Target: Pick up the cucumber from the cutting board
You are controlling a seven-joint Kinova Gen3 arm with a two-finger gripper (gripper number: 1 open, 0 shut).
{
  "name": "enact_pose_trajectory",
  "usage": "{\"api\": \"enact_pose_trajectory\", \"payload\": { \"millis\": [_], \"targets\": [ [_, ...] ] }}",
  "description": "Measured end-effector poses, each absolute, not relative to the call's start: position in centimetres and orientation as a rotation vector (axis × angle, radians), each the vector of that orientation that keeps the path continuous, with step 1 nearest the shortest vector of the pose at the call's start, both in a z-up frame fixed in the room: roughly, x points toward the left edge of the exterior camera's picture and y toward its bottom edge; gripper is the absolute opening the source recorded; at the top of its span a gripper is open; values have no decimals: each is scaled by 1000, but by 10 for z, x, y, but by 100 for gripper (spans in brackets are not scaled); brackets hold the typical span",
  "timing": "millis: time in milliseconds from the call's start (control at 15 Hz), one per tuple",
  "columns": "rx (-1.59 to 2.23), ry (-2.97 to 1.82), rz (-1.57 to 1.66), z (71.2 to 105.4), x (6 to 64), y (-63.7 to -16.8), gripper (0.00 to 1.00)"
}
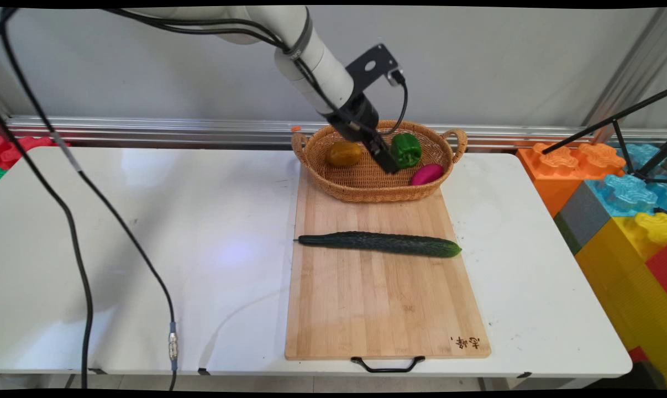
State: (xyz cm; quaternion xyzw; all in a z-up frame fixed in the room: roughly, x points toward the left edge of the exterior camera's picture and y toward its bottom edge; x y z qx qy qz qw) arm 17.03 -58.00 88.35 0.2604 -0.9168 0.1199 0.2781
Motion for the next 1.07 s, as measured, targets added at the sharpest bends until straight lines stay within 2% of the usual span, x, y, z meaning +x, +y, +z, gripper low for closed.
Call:
{"api": "enact_pose_trajectory", "payload": {
  "millis": [533,1067],
  "targets": [
    [489,-2573,234,858,167,-528,100],
    [400,-2616,236,813,152,-509,100]
  ]
}}
